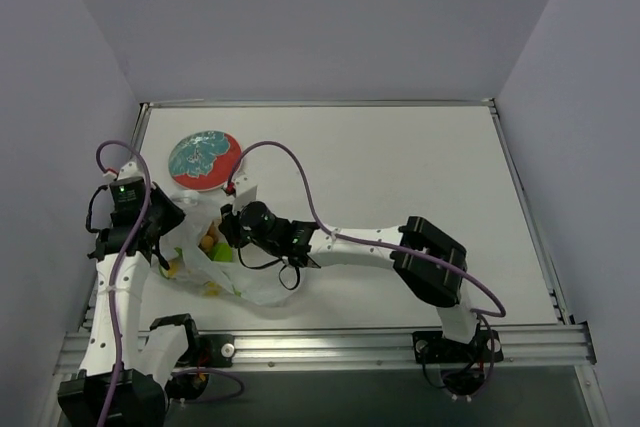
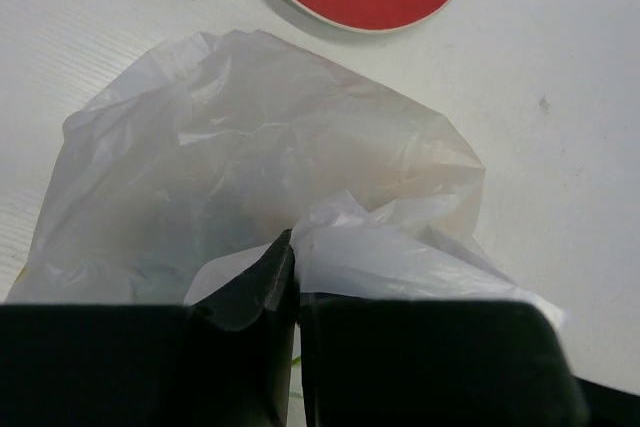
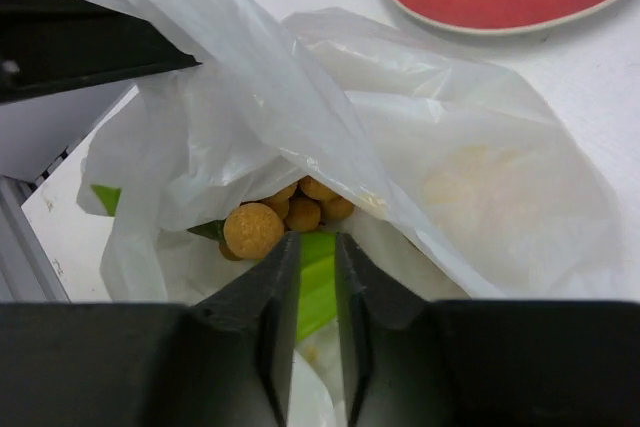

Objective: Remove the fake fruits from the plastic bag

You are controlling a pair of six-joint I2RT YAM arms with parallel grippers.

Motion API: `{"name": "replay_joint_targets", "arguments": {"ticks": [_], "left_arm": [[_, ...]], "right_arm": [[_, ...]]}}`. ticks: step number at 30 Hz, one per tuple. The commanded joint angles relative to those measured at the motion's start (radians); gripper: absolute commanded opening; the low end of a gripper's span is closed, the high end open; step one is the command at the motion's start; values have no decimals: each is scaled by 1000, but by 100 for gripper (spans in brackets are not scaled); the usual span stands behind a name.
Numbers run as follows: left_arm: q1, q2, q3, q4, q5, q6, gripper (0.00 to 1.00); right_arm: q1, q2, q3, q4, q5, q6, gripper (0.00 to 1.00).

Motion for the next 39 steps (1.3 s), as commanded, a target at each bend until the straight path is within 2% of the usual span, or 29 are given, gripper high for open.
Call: {"name": "replay_joint_targets", "arguments": {"ticks": [1,3,4,6,11,16,26,28,33,36,39], "left_arm": [[2,17,11,21,42,-2,2],[5,20,16,24,36,-3,2],[11,20,16,27,38,-5,2],[18,17,13,30,38,-10,2],[19,8,8,30,33,-11,2],[28,9,2,44,53,-14,2],[33,14,3,50,61,-14,2],[35,15,3,50,62,-14,2],[36,20,0,47,58,-14,2],[36,15,-1,36,48,-14,2],[35,0,0,18,25,-19,2]], "right_arm": [[-8,82,71,46,-23,51,20],[-8,94,72,81,-47,65,29],[-8,96,69,112,-55,74,37],[-9,110,69,124,-70,98,43],[-9,163,72,190,-159,183,47],[-12,183,36,302,-218,240,57],[-23,309,171,216,-238,212,63],[-26,315,173,221,-227,210,55],[-9,246,135,233,-155,132,19],[6,199,115,215,-63,69,8],[23,154,87,198,3,25,2]]}}
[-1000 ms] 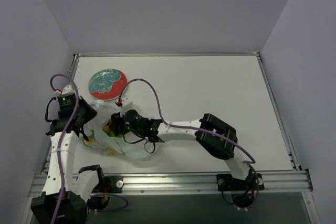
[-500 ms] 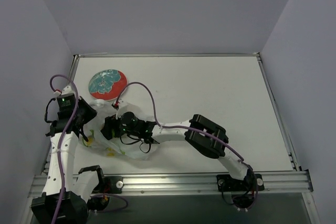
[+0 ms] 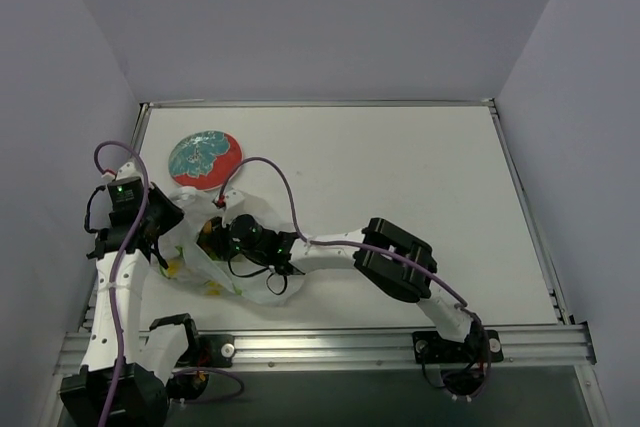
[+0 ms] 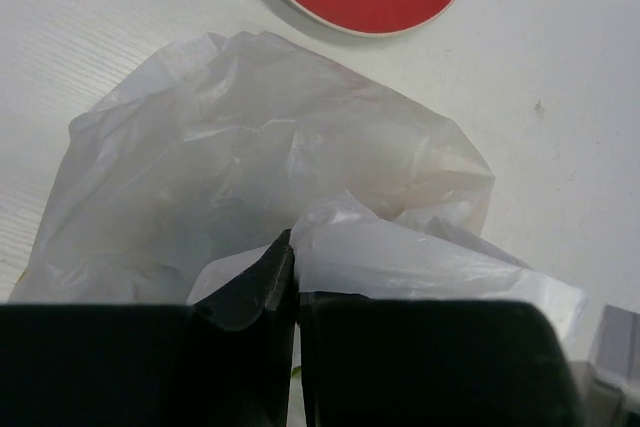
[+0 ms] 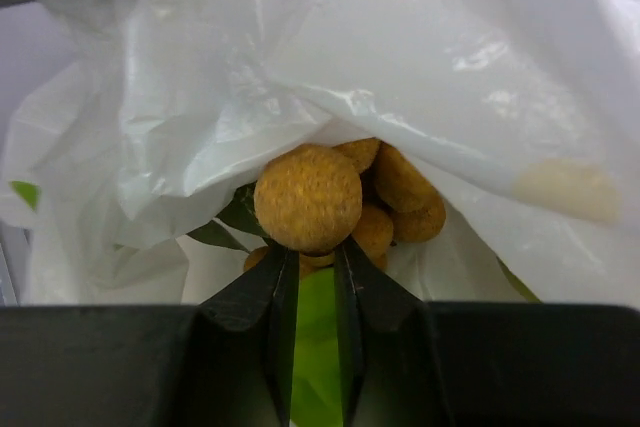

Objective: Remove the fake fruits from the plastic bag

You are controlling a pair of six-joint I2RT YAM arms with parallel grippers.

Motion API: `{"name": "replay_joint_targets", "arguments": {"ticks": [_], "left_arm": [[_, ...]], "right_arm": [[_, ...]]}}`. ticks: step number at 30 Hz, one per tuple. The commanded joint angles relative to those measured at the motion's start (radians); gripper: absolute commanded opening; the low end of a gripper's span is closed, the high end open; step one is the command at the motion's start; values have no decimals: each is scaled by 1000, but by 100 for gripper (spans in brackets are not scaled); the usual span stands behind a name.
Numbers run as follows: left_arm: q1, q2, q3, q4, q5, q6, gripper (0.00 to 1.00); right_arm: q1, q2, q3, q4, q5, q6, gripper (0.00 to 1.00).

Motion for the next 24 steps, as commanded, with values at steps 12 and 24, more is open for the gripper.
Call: {"name": "replay_joint_targets", "arguments": {"ticks": [12,24], "left_arm": [[5,-62,45,-42,-85,14,2],[-18,-151,72,-118,-55,38,2]], "right_arm": [[82,-350,-146,39,267,-170,0],[133,-406,-106,75,499,-301,0]]}}
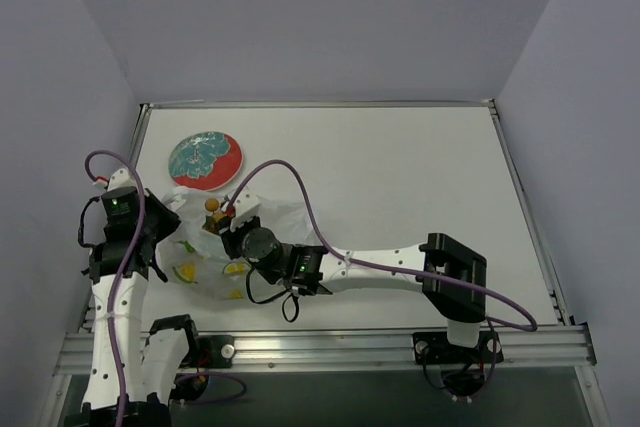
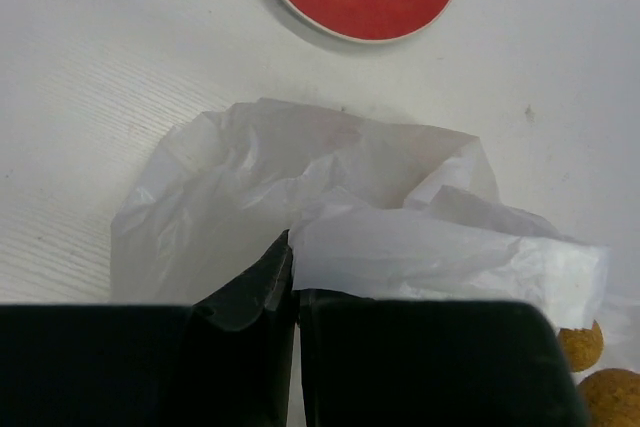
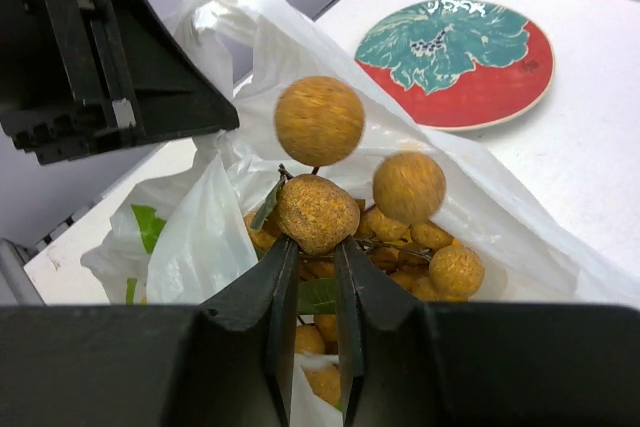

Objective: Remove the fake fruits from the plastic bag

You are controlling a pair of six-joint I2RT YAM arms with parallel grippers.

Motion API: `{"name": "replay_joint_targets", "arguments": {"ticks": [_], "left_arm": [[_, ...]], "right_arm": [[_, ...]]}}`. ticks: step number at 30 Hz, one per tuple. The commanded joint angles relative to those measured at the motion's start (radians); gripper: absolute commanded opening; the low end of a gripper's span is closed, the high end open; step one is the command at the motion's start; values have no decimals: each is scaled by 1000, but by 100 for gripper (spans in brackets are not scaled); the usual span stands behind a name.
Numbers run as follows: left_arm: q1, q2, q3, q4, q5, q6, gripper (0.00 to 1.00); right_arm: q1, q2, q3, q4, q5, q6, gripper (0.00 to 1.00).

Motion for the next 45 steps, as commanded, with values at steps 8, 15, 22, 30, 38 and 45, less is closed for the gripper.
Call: {"name": "replay_joint_targets", "arguments": {"ticks": [8,15,22,30,38,45], "left_arm": [[-15,-36,81,-61,45,38,2],[-83,-83,202,-138,121,39,2],[-106,-193,119,-277,11,74,2],[-107,-177,60,-250,-40,-31,2],[-106,-24,39,-43,-165,-74,2],[-119,1,-46,2,-190,-142,2]], "right_arm": [[49,-81,133,115,178,-169,0],[48,75,58,222,296,-192,0],[31,66,144,308,339,-362,0],[71,-131,69,311,184,-338,0],[23,-302,-26,188,-173,-8,0],[-42,-287,52,199,-291,24,0]]}}
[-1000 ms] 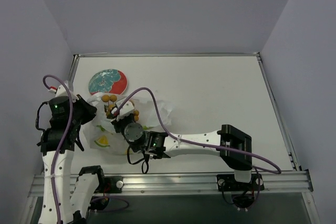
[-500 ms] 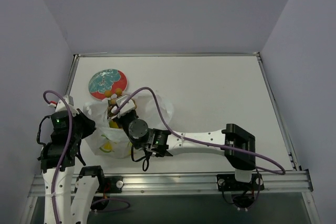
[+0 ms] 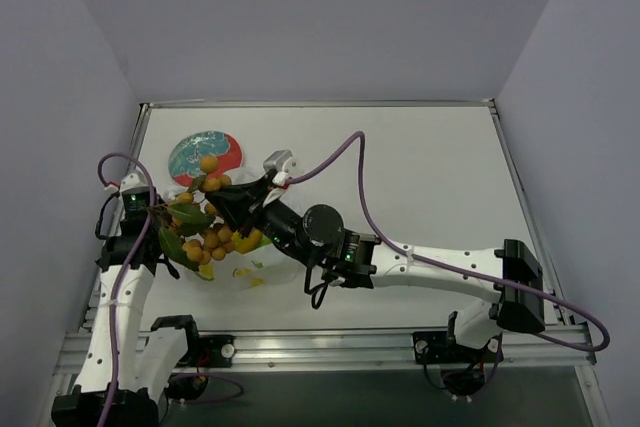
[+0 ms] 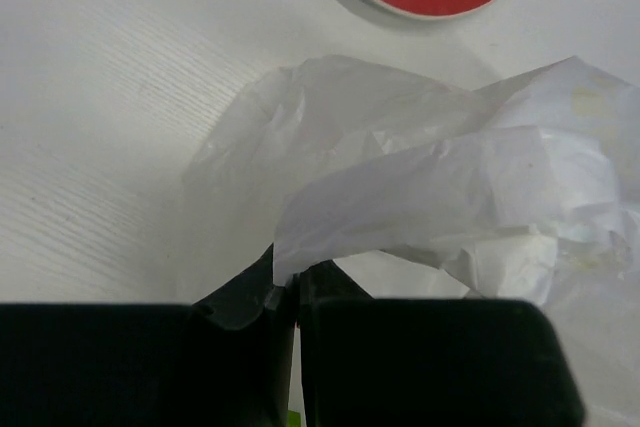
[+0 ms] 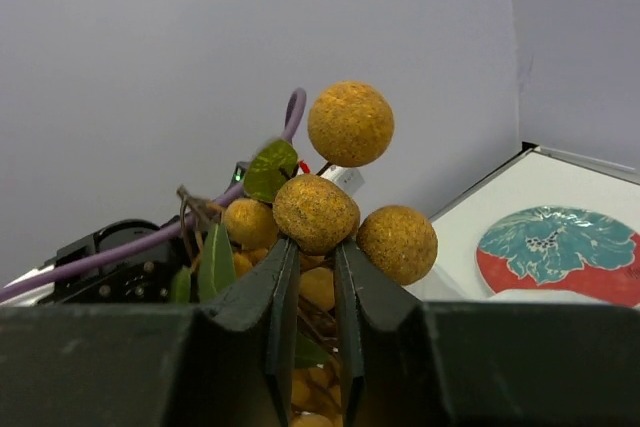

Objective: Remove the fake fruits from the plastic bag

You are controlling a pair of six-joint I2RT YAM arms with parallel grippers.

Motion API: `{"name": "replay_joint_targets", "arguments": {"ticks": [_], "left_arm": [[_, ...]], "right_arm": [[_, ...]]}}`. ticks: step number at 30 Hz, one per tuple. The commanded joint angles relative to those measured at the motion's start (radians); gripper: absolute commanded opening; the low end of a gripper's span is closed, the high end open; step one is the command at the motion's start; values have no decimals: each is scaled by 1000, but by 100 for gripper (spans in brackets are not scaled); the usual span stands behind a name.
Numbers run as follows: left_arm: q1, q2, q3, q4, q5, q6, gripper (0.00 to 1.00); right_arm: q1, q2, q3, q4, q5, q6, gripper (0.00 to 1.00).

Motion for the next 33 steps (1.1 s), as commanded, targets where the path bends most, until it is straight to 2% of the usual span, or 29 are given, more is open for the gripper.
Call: {"name": "replay_joint_targets", "arguments": {"ticks": [1,6,10,15,18,21,22,26,33], "left_arm": [[-8,-70,-32,-1,-57,-32,2],[-13,-114,-141,-4,-39,-89,2],[-66,-116,-203,36,-48,-133,2],[-157,-124,-180,62,-100,-138,2],[-189,-148,-148,45,-136,-130,2],[-200,-174,-143,19,-156,-127,2],[-203,-182,-144,13,-160,-127,2],[-211,-185,-164,-1,-171,-129,3],[-224,-186,-152,-21,-213,-119,2]], "right_arm": [[-83,31,92,21,-121,65,0],[-171,143,250,-2,-174,95,0],[-228,220,329,-2,-172,96,0],[-315,411,487,-27,-161,70,0],[-361,566,639,-65,-210,82,0],[-406,758,843,-135,-287,84,0],[-418,808,962,-157,-295,85,0],[-424,1025,1185,-197,-316,61,0],[-427,1148,1207,-167,-306,99,0]]}}
